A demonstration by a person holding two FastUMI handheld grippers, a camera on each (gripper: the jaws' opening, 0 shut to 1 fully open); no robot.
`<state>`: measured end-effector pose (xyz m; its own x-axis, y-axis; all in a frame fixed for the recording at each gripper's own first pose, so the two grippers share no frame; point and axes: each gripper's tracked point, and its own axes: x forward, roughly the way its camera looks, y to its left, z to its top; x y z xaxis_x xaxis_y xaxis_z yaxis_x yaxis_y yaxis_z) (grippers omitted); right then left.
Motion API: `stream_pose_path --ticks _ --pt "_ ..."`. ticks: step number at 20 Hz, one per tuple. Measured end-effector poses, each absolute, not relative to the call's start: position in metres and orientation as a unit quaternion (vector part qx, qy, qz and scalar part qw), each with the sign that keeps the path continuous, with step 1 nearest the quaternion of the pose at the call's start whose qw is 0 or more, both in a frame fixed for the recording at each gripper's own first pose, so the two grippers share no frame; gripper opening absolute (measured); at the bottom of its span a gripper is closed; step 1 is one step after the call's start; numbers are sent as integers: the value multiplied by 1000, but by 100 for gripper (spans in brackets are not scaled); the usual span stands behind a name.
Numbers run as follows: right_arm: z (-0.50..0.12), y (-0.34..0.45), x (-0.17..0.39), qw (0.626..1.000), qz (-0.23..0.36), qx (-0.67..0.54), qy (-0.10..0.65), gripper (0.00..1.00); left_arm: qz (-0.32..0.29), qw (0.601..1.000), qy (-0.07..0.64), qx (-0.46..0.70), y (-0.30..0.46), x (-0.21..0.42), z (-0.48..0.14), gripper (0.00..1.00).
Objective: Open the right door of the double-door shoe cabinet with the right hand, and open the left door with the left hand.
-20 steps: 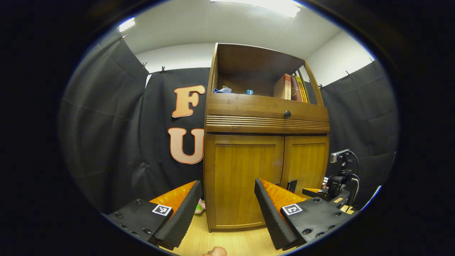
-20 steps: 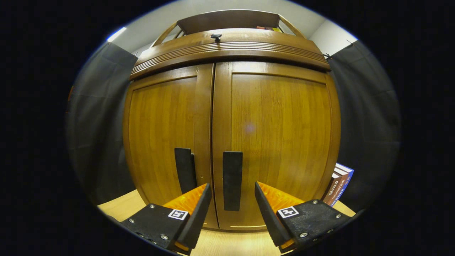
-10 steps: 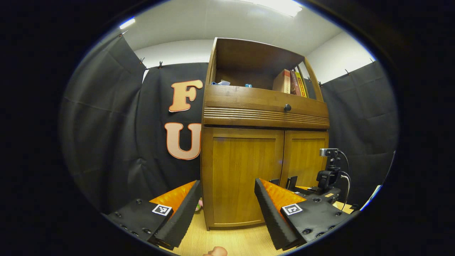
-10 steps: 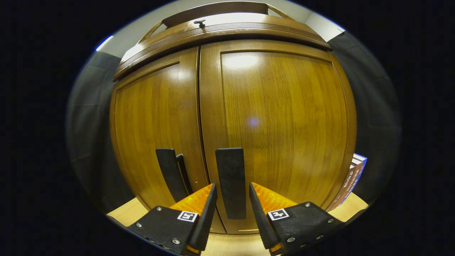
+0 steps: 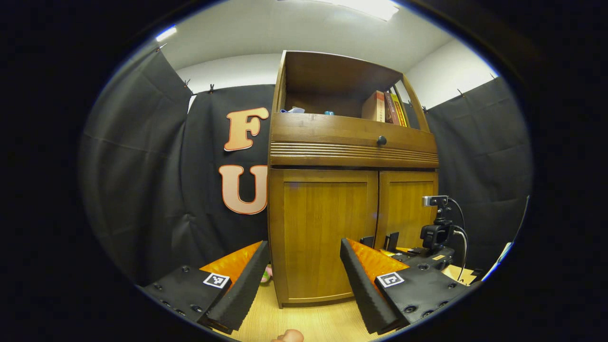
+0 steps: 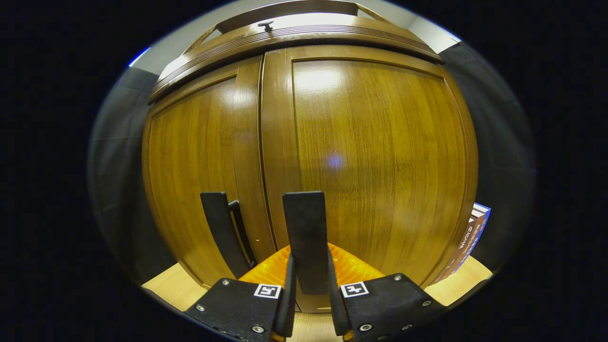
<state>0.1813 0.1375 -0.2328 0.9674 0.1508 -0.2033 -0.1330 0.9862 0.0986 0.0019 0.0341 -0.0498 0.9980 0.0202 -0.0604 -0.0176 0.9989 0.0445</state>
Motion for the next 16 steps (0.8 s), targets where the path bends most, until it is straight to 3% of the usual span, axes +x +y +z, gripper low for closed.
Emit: stream_pose_path --ticks 16 --pt "-224 115 115 987 115 55 102 30 11 999 28 13 26 -18 -44 98"
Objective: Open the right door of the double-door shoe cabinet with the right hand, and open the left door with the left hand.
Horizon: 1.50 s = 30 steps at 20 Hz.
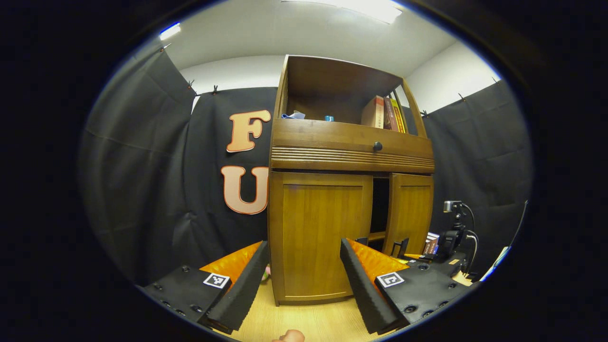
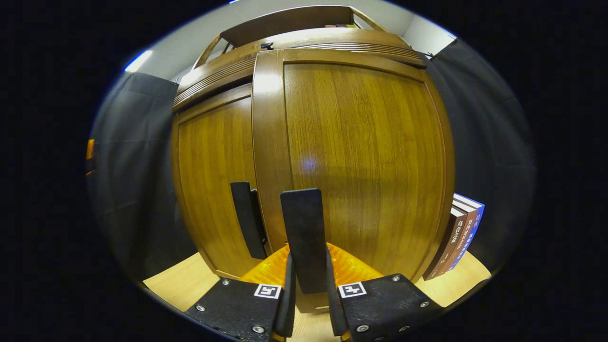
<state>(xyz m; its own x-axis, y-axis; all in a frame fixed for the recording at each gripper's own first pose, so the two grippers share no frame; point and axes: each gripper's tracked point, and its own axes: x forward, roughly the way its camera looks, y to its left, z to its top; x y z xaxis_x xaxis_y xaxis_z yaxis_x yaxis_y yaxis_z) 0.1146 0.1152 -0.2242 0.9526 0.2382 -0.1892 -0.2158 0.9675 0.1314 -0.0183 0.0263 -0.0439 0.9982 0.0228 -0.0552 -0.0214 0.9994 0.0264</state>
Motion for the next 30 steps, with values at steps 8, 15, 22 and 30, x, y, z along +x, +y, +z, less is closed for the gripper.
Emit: stream_pose_path --ticks 8,15,22,30 --pt "-220 96 84 986 128 54 95 29 6 1000 24 18 20 -25 -41 96" --pt "-218 70 52 985 132 56 94 29 0 1000 30 6 17 -27 -44 97" --pt "-212 42 28 987 122 51 93 29 -2 999 32 6 19 -33 -46 98" --pt "-208 13 8 990 98 50 93 26 -2 1000 29 9 21 -37 -44 95"
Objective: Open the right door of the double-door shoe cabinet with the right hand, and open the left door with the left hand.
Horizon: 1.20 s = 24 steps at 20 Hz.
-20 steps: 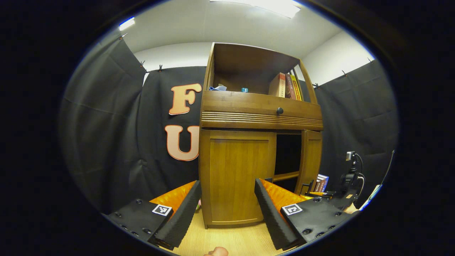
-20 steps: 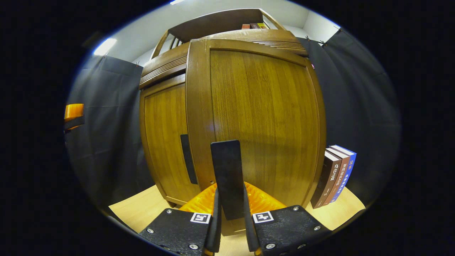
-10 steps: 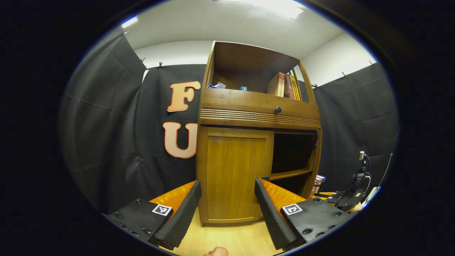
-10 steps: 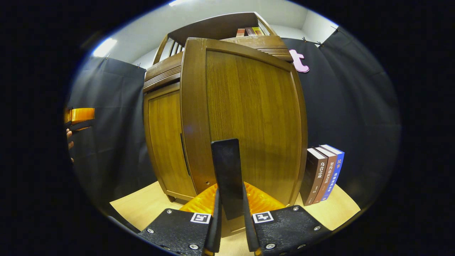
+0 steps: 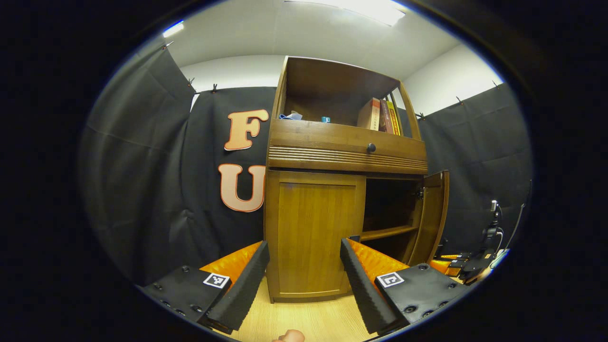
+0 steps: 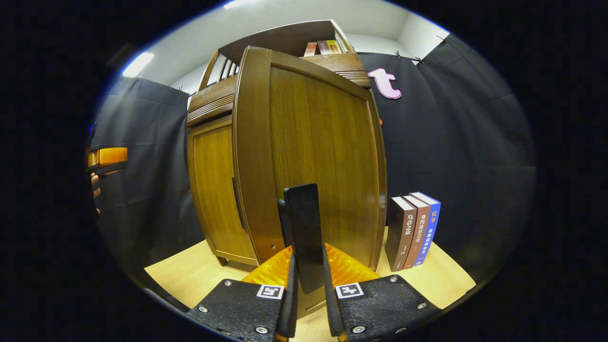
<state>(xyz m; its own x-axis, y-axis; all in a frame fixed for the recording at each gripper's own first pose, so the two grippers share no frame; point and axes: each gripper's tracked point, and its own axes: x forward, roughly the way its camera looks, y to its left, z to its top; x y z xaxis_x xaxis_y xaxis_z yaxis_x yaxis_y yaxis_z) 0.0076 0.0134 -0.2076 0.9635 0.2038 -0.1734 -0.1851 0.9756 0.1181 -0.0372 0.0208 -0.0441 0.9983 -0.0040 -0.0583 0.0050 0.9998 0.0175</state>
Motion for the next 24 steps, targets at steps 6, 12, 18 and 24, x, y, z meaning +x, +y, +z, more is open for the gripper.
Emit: stream_pose_path --ticks 6,12,18,24 --pt "-207 -7 -1 992 79 49 90 22 -8 999 33 9 15 -39 -46 97" --pt "-206 -34 -9 994 56 42 86 17 -12 999 37 14 9 -38 -50 96" --pt "-203 -47 -16 995 46 31 86 15 -16 999 33 8 3 -36 -49 95" --pt "-200 -59 -21 995 41 32 86 24 -23 999 35 12 -7 -34 -51 95"
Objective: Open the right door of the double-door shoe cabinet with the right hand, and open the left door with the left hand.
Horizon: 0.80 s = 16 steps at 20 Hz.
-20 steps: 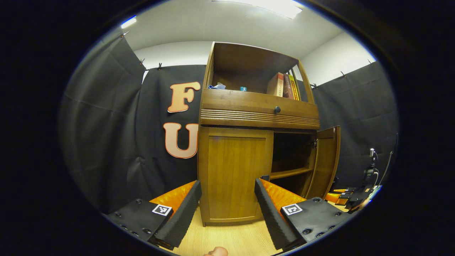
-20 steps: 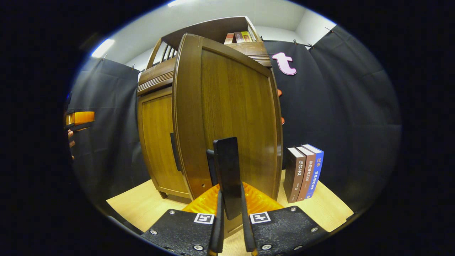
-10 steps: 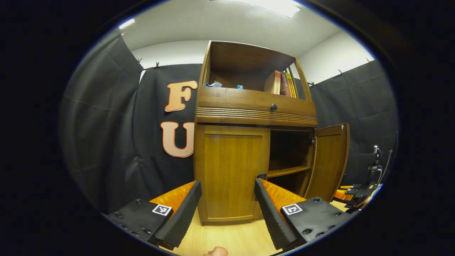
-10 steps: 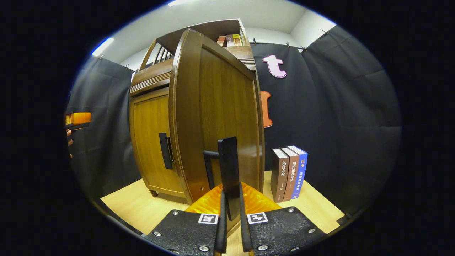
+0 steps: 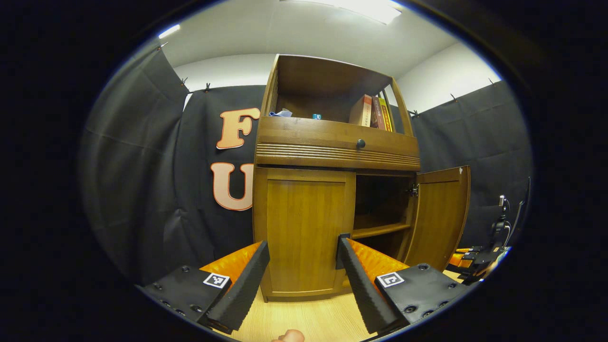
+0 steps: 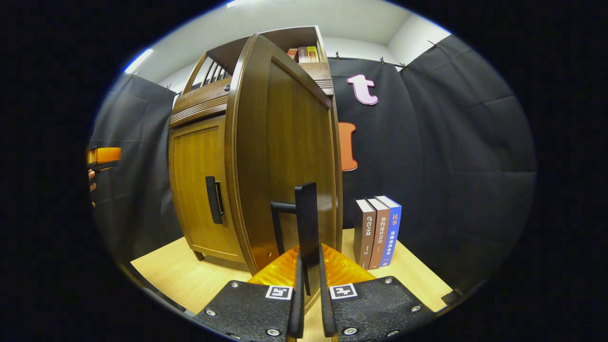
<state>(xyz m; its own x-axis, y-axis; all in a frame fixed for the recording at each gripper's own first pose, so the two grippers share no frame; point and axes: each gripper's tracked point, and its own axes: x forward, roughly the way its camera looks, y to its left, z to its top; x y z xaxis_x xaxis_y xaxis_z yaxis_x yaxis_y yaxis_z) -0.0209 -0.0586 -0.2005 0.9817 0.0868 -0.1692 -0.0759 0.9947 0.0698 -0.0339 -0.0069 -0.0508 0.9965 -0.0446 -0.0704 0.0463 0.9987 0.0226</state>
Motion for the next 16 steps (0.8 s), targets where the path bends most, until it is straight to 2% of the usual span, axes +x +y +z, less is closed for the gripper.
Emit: stream_pose_path --ticks 1,3,4,6,7,13,16 --pt "-200 -61 -20 995 39 31 86 14 -24 999 35 13 -8 -34 -51 95" --pt "-199 -66 -21 995 35 30 86 13 -25 999 36 14 -10 -33 -51 95" --pt "-198 -70 -22 995 31 29 85 2 -25 999 36 14 -10 -34 -52 95" --pt "-199 -77 -22 996 24 26 84 22 -25 999 36 13 -11 -34 -52 95" --pt "-198 -82 -23 996 21 26 84 10 -24 999 36 13 -11 -34 -52 95" --pt "-197 -109 -22 996 -5 25 84 6 -27 999 33 15 -17 -35 -49 95" --pt "-195 -113 -22 996 1 35 85 4 -28 999 33 17 -19 -35 -49 95"
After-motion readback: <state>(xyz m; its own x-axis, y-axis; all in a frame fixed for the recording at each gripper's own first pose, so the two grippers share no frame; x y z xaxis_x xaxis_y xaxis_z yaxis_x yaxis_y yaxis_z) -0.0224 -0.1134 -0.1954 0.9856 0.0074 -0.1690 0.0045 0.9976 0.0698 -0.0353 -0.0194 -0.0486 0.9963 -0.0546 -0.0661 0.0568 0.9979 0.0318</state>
